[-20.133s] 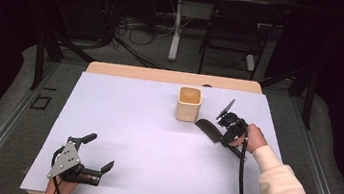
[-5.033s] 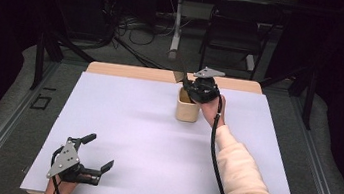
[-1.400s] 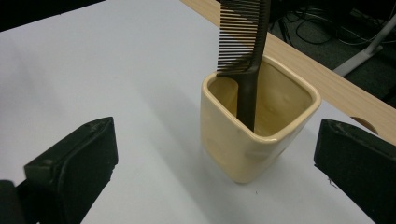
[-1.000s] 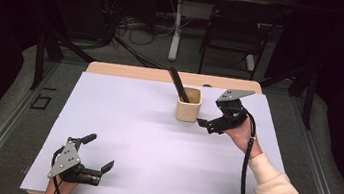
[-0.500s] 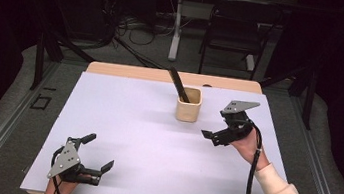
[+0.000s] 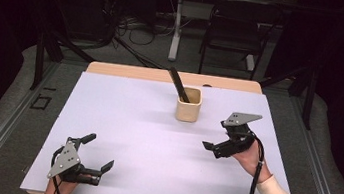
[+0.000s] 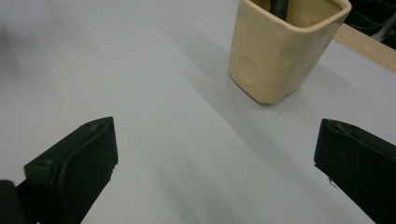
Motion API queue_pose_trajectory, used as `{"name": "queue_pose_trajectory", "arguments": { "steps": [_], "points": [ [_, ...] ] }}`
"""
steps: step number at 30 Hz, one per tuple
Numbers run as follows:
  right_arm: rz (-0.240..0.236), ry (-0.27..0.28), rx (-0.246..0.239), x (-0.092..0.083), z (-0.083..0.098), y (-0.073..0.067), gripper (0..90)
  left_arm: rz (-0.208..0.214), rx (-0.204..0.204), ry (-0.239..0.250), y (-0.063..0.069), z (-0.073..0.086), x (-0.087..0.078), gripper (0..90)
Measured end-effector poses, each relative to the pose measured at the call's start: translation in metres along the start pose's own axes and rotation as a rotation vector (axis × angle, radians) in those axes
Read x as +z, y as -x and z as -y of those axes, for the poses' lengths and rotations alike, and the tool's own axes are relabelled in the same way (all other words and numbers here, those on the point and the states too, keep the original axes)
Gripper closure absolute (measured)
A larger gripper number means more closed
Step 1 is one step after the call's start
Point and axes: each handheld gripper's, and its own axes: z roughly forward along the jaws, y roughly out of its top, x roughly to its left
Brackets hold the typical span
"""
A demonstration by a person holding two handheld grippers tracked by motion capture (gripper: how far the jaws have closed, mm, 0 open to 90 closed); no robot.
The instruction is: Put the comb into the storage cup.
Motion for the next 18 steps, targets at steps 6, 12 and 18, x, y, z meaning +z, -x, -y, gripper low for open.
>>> {"name": "queue_pose_trajectory", "arguments": {
  "steps": [6, 12, 18],
  "points": [
    [0.001, -0.026, 0.002, 0.0, 0.014, -0.006, 0.0, 0.001, -0.001, 0.001, 0.0, 0.0, 0.0, 0.3],
    [-0.003, -0.019, 0.019, -0.003, 0.027, -0.009, 0.0, 0.001, -0.002, -0.001, 0.001, 0.0, 0.001, 0.3],
    [-0.003, -0.015, 0.025, -0.002, 0.037, -0.015, 0.0, 0.0, -0.002, 0.001, 0.0, 0.0, 0.0, 0.3]
  ]
}}
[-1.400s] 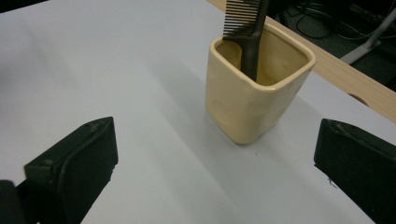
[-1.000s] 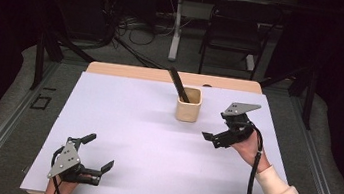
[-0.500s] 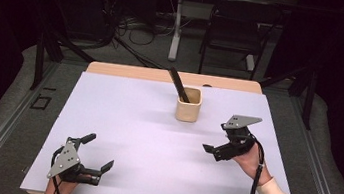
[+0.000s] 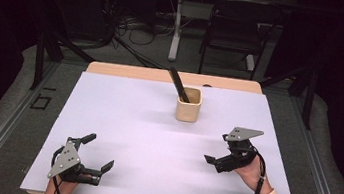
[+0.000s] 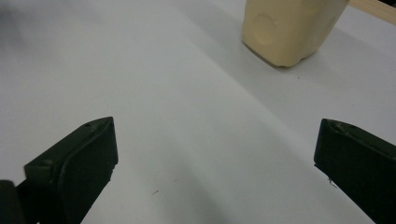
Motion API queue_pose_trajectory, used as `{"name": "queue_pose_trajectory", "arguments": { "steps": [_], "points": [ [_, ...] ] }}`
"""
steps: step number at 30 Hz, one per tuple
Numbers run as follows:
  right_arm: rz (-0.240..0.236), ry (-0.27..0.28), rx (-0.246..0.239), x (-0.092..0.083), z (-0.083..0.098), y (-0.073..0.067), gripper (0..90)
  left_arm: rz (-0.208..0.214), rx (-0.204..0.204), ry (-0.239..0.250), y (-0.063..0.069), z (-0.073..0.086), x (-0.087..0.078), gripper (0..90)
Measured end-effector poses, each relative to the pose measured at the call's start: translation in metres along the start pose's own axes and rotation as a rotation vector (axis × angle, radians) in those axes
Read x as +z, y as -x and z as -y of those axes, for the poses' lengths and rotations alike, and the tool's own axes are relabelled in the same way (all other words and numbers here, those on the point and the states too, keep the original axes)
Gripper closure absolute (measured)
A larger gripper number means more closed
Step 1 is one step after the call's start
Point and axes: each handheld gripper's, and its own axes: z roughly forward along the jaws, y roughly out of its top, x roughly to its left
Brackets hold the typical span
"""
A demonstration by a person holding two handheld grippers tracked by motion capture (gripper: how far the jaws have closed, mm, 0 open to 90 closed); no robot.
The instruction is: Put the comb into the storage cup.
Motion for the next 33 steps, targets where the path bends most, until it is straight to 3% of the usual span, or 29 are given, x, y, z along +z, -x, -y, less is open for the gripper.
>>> {"name": "queue_pose_trajectory", "arguments": {
  "steps": [11, 33],
  "points": [
    [0.01, 0.001, 0.001, -0.001, 0.018, -0.009, 0.0, 0.001, 0.001, -0.001, 0.0, 0.0, 0.0, 0.3],
    [0.054, 0.068, -0.013, -0.02, 0.044, -0.022, 0.0, 0.002, -0.002, -0.003, 0.0, 0.0, 0.0, 0.3]
  ]
}}
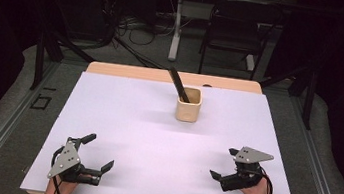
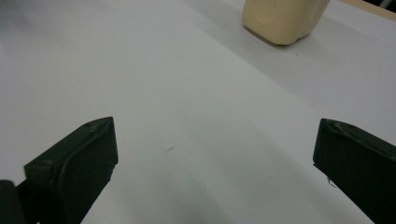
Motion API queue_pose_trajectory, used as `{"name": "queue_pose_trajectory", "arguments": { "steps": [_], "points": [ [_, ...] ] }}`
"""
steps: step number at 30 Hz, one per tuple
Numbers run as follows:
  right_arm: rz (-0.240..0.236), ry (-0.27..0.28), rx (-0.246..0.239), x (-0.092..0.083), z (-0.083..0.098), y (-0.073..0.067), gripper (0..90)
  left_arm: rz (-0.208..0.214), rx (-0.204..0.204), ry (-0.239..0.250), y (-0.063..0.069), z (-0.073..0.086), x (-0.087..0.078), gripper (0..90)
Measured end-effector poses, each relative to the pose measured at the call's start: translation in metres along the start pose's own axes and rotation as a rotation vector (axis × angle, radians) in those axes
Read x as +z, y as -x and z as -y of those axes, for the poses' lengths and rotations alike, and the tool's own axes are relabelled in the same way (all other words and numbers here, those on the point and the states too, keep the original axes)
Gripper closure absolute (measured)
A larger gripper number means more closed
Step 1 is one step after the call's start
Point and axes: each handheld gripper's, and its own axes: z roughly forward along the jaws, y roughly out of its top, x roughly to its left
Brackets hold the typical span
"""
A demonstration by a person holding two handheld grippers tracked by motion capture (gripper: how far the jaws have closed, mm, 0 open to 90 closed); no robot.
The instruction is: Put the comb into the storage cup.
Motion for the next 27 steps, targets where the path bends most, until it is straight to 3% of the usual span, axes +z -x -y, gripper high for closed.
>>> {"name": "queue_pose_trajectory", "arguments": {
  "steps": [27],
  "points": [
    [0.035, 0.081, -0.074, -0.021, 0.016, -0.021, 0.0, -0.002, -0.001, -0.002, 0.0, 0.0, 0.0, 0.3]
  ]
}}
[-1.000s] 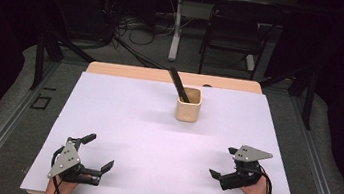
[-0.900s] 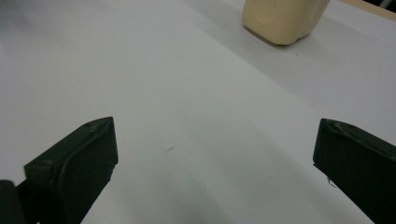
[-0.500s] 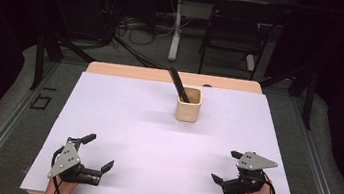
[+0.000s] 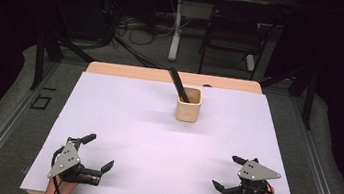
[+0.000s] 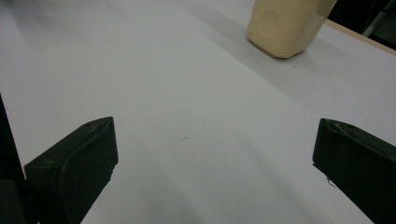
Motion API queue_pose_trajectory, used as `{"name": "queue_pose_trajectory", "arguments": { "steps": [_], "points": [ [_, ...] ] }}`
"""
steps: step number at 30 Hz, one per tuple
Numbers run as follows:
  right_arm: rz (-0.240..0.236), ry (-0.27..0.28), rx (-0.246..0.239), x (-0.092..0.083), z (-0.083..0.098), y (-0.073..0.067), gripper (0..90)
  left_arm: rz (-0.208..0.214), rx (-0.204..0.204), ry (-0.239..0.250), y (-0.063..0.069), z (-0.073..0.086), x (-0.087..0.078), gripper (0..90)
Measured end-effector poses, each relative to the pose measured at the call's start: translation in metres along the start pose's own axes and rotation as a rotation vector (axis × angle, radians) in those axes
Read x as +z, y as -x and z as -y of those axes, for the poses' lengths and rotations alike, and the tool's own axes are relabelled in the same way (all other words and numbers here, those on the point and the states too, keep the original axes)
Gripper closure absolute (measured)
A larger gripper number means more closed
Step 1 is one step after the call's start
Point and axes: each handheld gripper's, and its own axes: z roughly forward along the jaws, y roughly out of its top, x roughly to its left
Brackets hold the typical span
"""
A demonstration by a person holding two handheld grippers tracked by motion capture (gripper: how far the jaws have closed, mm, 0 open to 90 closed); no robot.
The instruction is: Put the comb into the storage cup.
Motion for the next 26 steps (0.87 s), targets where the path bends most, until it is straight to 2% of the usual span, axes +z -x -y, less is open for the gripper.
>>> {"name": "queue_pose_trajectory", "arguments": {
  "steps": [5, 10, 18, 26],
  "points": [
    [0.018, 0.021, -0.012, -0.008, 0.002, -0.002, 0.0, -0.002, 0.001, -0.001, 0.0, 0.0, 0.0, 0.3],
    [0.025, 0.03, 0.008, -0.014, 0.007, -0.003, 0.0, 0.001, 0.001, -0.005, 0.0, 0.0, 0.0, 0.3],
    [0.016, 0.04, 0.014, -0.016, 0.01, -0.002, 0.0, 0.001, 0.0, -0.009, -0.001, 0.001, 0.002, 0.3],
    [0.029, 0.052, 0.015, -0.017, 0.011, -0.002, 0.0, 0.004, -0.002, -0.018, -0.001, 0.002, 0.003, 0.3]
  ]
}}
